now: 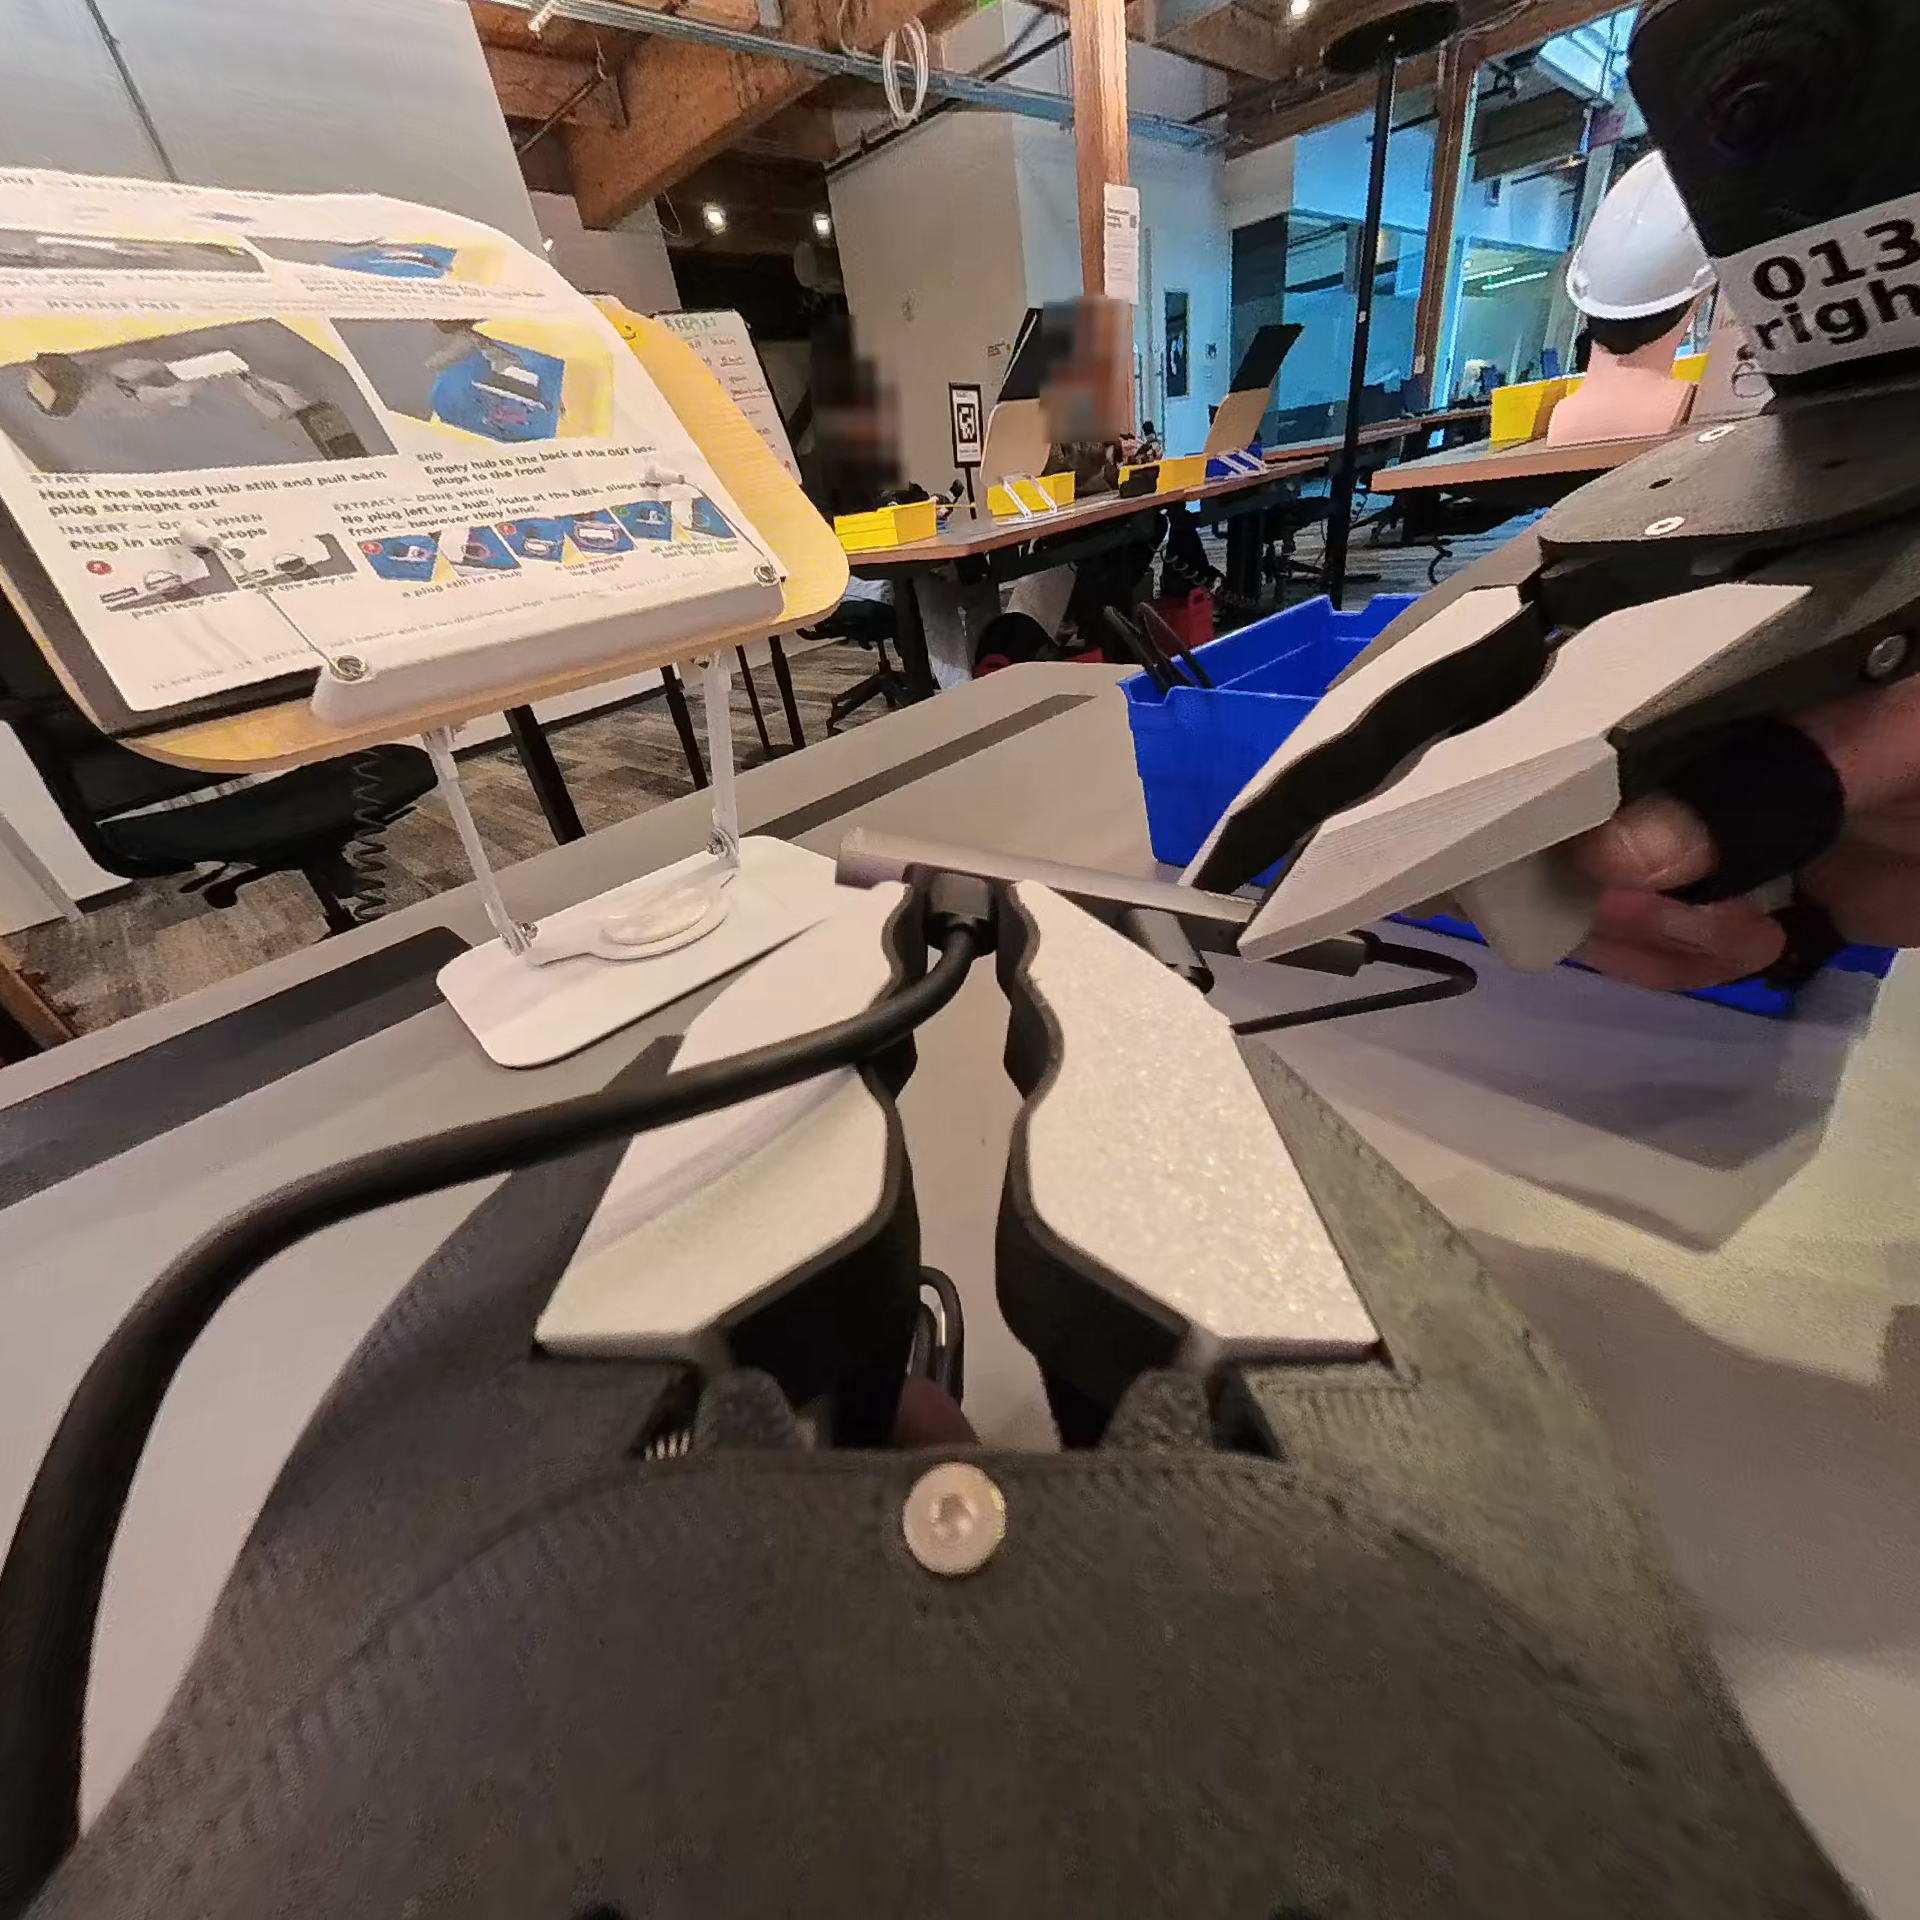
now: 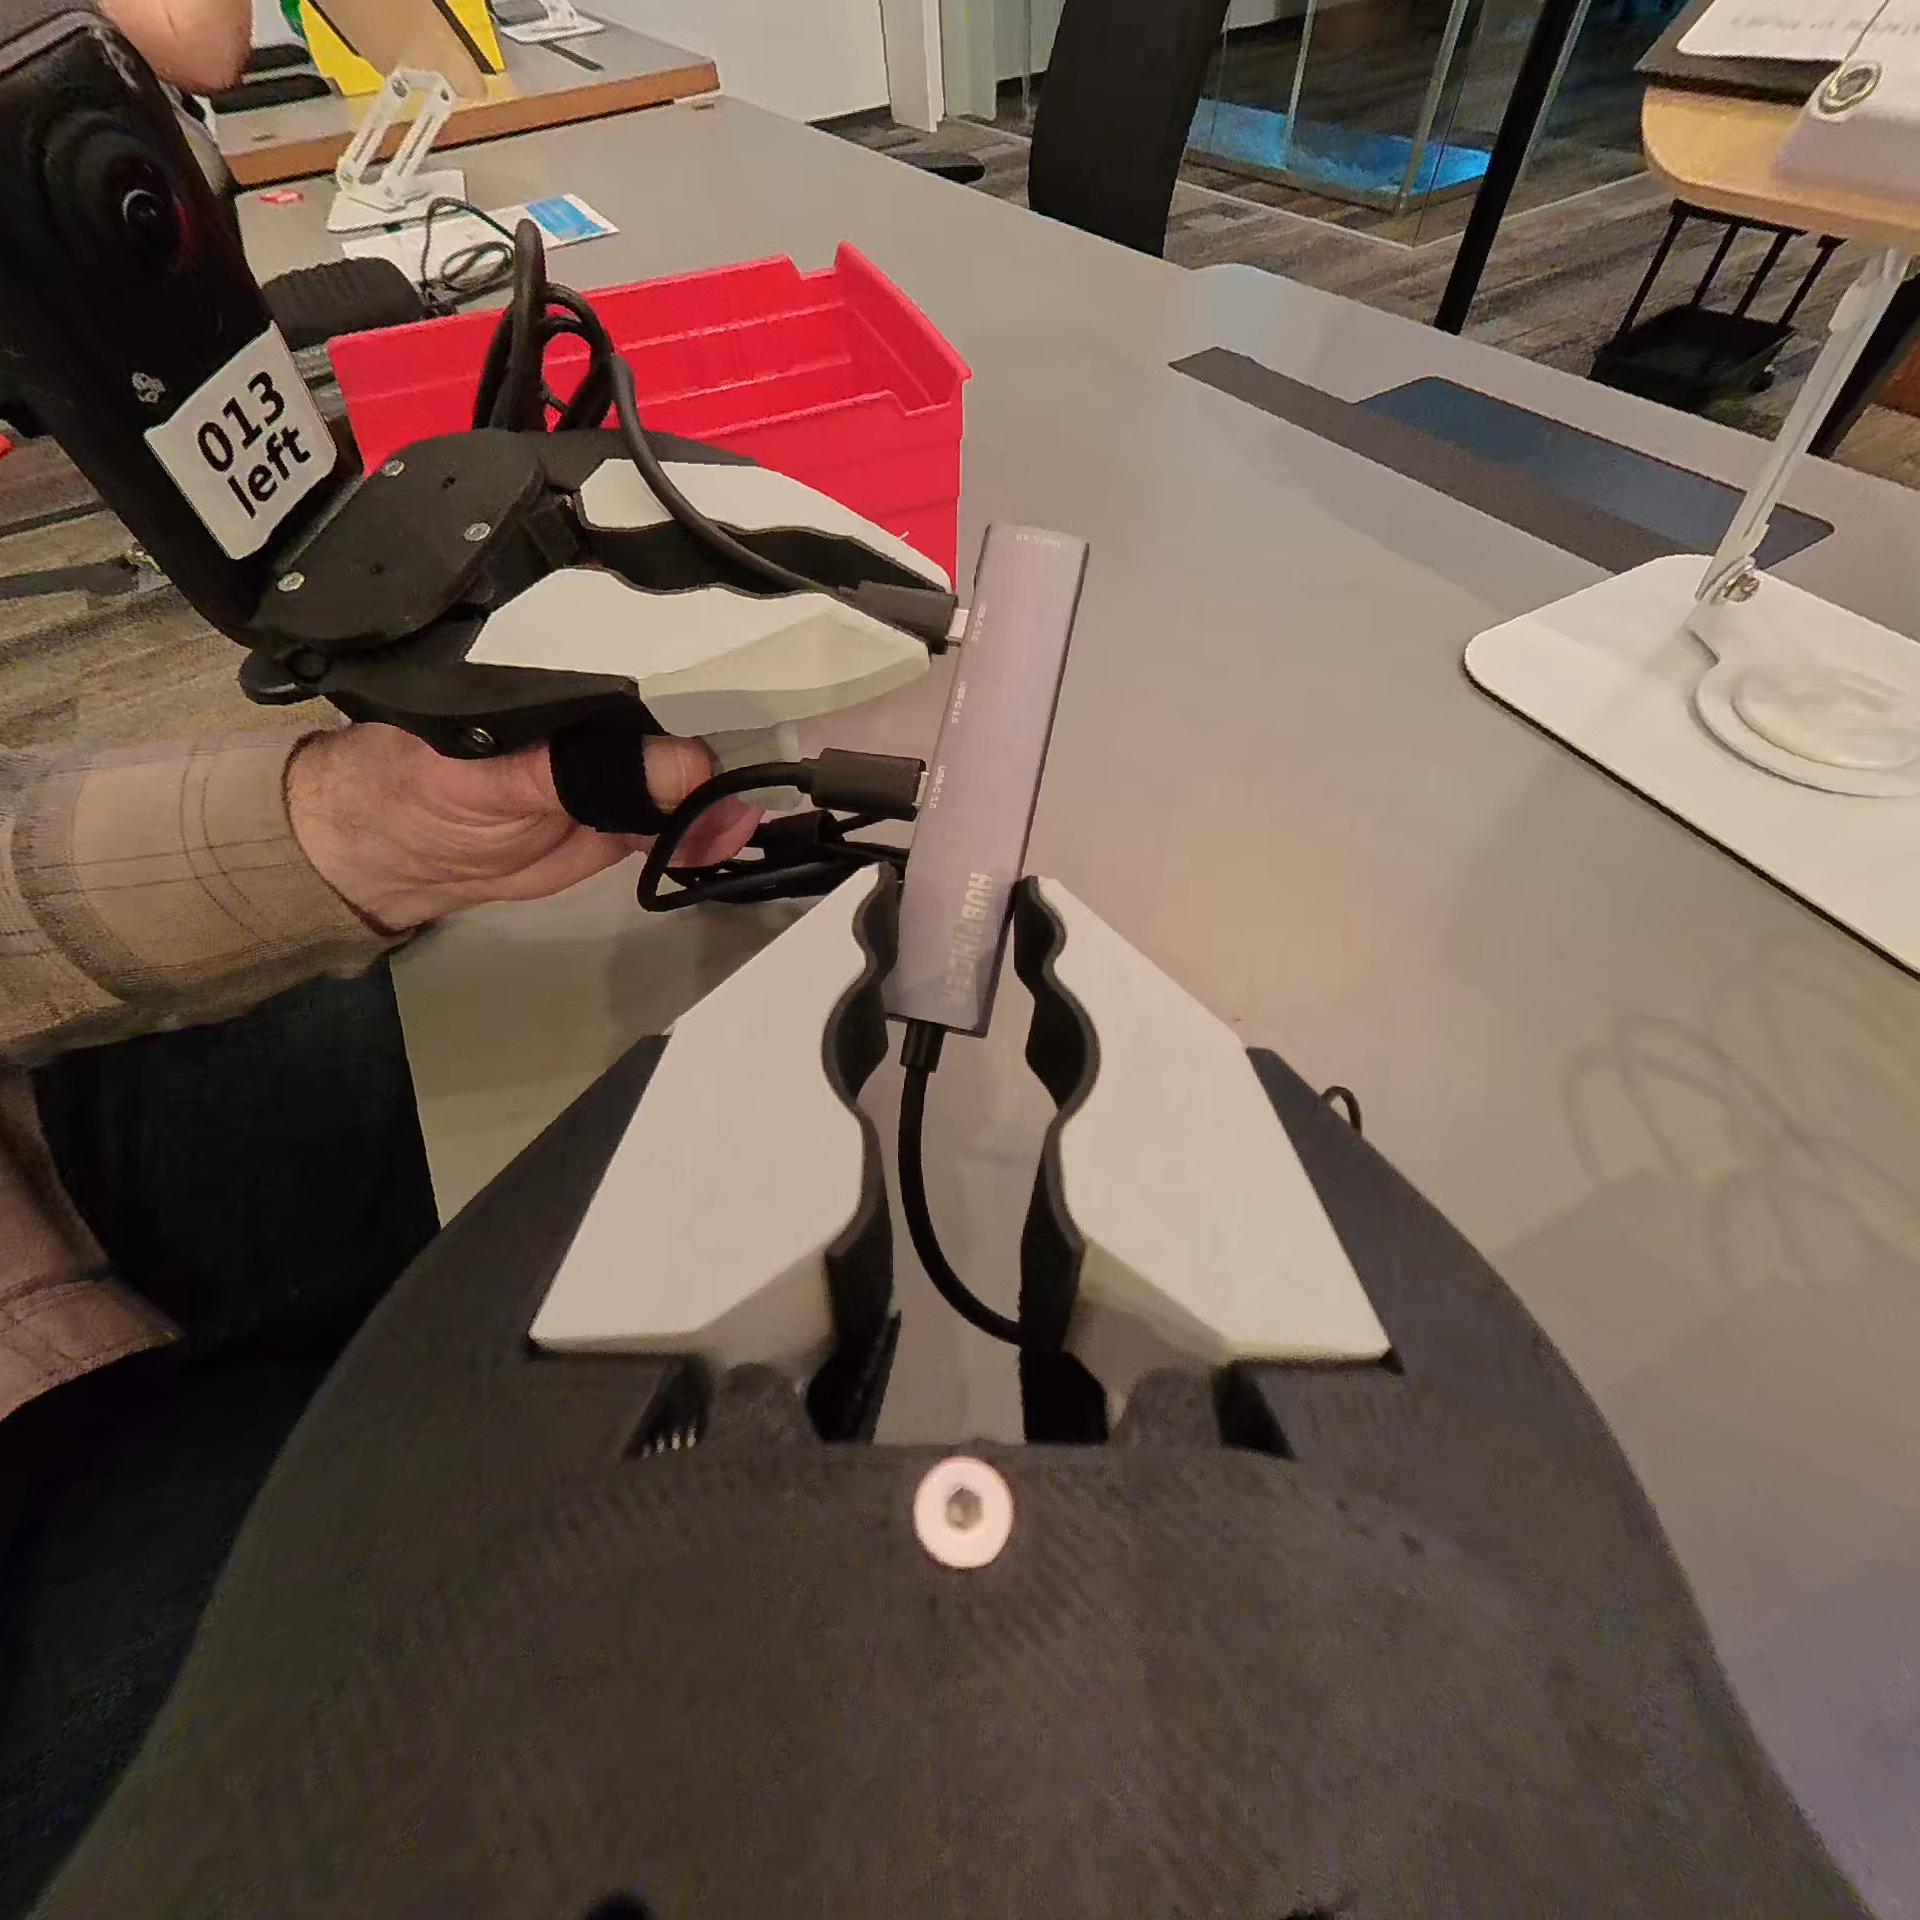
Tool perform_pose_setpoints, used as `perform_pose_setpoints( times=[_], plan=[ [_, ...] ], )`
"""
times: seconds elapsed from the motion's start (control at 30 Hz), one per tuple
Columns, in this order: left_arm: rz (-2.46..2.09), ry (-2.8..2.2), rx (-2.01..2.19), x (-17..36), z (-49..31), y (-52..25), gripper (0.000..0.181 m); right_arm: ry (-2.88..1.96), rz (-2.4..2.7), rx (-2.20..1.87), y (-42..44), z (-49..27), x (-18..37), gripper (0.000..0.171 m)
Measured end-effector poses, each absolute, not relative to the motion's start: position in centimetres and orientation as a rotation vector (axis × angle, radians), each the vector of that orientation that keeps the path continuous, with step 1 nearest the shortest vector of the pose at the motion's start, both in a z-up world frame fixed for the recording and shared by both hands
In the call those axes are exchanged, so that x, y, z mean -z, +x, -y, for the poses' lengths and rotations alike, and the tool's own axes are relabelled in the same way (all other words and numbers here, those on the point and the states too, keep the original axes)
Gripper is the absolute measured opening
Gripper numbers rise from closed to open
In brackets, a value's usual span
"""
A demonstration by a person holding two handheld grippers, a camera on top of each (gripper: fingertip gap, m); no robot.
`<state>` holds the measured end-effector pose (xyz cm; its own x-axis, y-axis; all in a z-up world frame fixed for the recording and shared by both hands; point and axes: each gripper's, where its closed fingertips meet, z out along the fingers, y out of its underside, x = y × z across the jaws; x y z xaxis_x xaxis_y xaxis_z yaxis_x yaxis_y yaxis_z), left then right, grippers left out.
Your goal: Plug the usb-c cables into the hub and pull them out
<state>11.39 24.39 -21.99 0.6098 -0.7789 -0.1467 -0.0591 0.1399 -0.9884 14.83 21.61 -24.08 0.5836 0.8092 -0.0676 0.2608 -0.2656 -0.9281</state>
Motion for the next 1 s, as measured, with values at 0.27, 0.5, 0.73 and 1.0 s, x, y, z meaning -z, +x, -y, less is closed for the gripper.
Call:
perform_pose_setpoints(
  times=[0.27, 0.5, 0.73, 1.0],
  plan=[
    [-0.795, -1.312, 0.584, 21.0, -24.0, 11.5, 0.012, -1.799, 0.881, -0.694, 14.6, -21.6, 24.2, 0.02],
    [-0.811, -1.29, 0.566, 20.5, -23.6, 11.8, 0.012, -1.763, 0.878, -0.728, 14.5, -21.6, 24.3, 0.02],
    [-0.808, -1.281, 0.582, 20.1, -23.4, 12.0, 0.011, -1.742, 0.869, -0.779, 14.3, -21.6, 24.1, 0.02],
    [-0.824, -1.276, 0.593, 20.1, -22.9, 12.4, 0.011, -1.717, 0.857, -0.824, 13.9, -21.8, 24.0, 0.02]
  ],
)
